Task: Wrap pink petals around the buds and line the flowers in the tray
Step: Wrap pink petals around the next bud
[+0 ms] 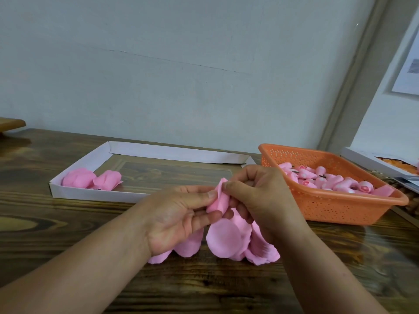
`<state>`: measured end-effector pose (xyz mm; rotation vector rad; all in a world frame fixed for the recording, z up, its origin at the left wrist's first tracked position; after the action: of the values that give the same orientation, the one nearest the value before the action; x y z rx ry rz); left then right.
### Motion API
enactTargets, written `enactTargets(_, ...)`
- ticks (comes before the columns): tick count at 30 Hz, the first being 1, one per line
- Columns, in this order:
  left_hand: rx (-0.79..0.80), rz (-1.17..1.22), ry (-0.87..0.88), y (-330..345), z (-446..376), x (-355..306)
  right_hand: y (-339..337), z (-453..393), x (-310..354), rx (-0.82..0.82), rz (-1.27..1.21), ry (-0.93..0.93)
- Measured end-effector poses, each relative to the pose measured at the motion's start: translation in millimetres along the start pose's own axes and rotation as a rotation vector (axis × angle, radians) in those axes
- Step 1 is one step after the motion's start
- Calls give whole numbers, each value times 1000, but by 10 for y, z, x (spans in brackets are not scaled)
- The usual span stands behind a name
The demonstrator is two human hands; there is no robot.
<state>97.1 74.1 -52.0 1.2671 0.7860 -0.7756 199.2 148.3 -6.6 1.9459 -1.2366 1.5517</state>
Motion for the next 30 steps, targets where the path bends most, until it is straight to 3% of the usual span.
enactTargets(16, -149, -174, 80, -66, -35, 2, 167, 61, 45, 69, -18, -29)
enactTargets(22, -169, 114, 8, -131, -27, -64, -87, -49, 43, 18, 41, -124)
enactTargets(25, -185, 191, -14, -150, -14, -85, -119, 5, 176, 162, 303, -340)
enactTargets(28, -185, 247, -23, -142, -5, -91, 54, 97, 180, 413, 388, -384)
enactTargets(30, -156, 276, -39, -103, 0, -81, 170, 147, 181, 498, 384, -384)
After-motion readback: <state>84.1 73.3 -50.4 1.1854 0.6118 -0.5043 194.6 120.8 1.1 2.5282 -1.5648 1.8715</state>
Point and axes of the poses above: each hand's wrist, its own z-axis away from the middle knuckle, its own y-axis out of the palm, x = y × z, the point moved 6 cm from there along -z, towards the middle knuckle, and after that the axes turned 1 degree about -y, right-handed, at the moved point
